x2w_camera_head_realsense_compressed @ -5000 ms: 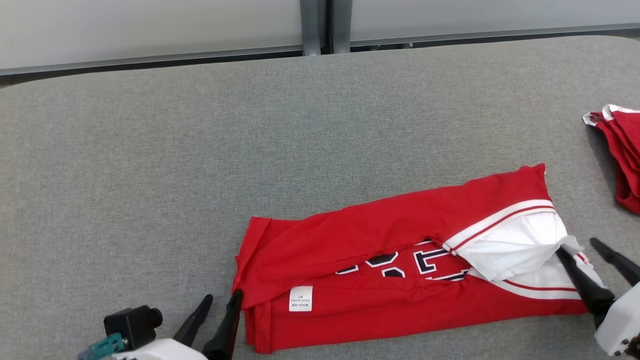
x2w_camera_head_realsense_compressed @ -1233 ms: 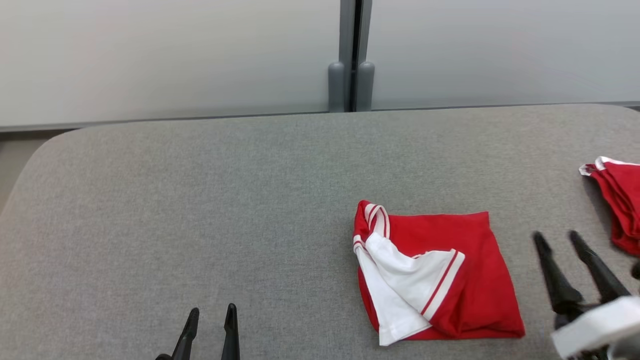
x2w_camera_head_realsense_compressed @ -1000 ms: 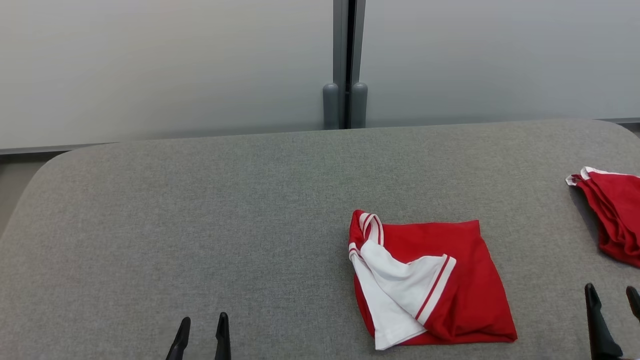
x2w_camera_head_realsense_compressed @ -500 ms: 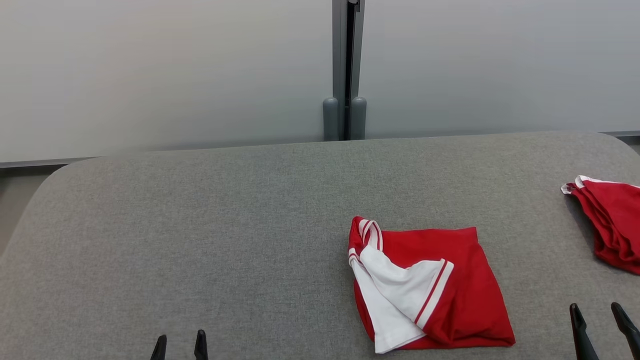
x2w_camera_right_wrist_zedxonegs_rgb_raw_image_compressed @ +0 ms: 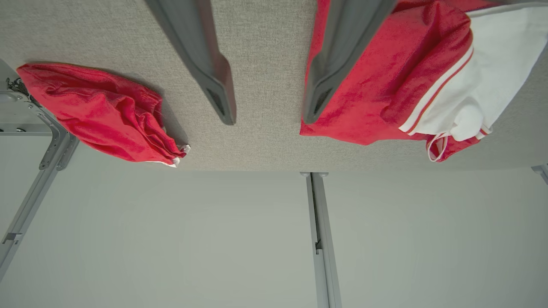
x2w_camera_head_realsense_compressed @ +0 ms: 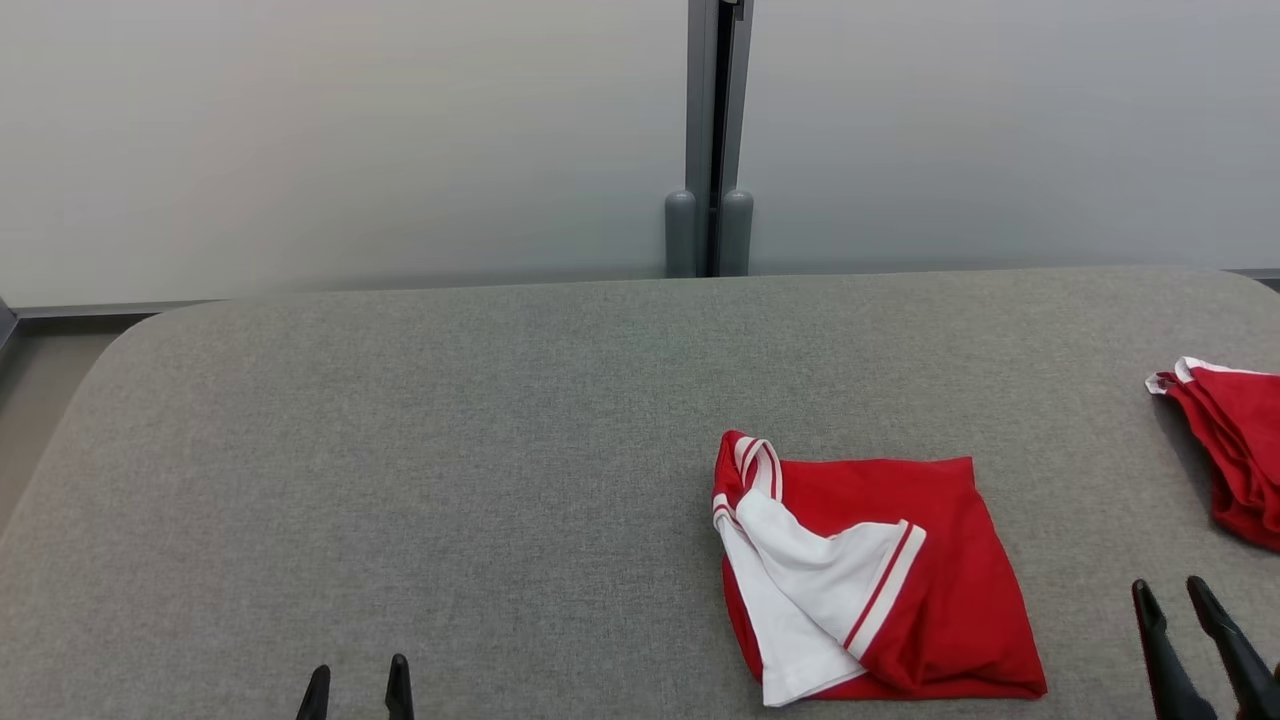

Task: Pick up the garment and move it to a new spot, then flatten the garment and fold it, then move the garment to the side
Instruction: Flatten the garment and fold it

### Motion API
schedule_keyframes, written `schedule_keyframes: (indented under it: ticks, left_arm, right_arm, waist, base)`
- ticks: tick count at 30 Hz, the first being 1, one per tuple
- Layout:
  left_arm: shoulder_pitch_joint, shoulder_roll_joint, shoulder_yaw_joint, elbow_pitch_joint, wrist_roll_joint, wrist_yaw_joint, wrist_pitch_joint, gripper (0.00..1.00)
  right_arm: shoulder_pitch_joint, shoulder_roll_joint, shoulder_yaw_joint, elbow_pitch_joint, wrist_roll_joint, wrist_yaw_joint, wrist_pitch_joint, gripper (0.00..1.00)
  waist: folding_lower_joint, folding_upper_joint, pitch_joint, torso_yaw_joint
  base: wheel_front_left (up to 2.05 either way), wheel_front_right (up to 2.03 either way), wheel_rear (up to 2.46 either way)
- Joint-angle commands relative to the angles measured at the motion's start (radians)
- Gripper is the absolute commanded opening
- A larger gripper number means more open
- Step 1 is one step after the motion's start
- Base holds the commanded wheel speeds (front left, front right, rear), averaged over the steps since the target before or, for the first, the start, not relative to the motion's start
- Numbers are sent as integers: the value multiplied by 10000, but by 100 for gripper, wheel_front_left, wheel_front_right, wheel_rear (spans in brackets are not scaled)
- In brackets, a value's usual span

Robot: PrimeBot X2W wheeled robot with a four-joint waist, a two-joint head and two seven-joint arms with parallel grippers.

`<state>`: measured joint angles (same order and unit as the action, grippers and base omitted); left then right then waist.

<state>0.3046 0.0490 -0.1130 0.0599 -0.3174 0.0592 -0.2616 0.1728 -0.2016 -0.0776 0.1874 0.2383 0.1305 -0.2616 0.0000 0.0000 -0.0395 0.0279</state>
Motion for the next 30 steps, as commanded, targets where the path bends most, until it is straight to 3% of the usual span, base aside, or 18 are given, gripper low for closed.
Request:
schedule_keyframes:
  ticks: [1, 7, 17, 23, 30]
  left_arm:
    - [-98, 34, 14, -36, 26, -26, -44, 100]
    - [-421, 32, -140, -51, 114, -54, -44, 100]
    - [-951, 37, -414, 11, 57, 13, -44, 100]
    - [-1124, 35, -517, 56, -27, 104, -44, 100]
    - [-953, 35, -519, 128, -130, 176, -44, 100]
  right_arm:
    - [-346, -164, 139, 241, 138, 5, -44, 0]
    - [-1760, -372, 1010, 1750, 21, 5, -43, 0]
    - [-3503, -93, 2191, 3519, 155, 3, -43, 0]
    - [-3477, -66, 3194, 3364, 211, 3, -43, 0]
    - [-3271, 131, 5225, 2943, 393, 3, -43, 0]
  waist:
    - [0, 0, 129, 73]
    - [0, 0, 624, 280]
    - [0, 0, 1345, 640]
    - [0, 0, 1470, 854]
    - [0, 0, 1288, 908]
  base:
    - [0, 0, 0]
    - [0, 0, 0]
    - [0, 0, 0]
    - [0, 0, 0]
    - [0, 0, 0]
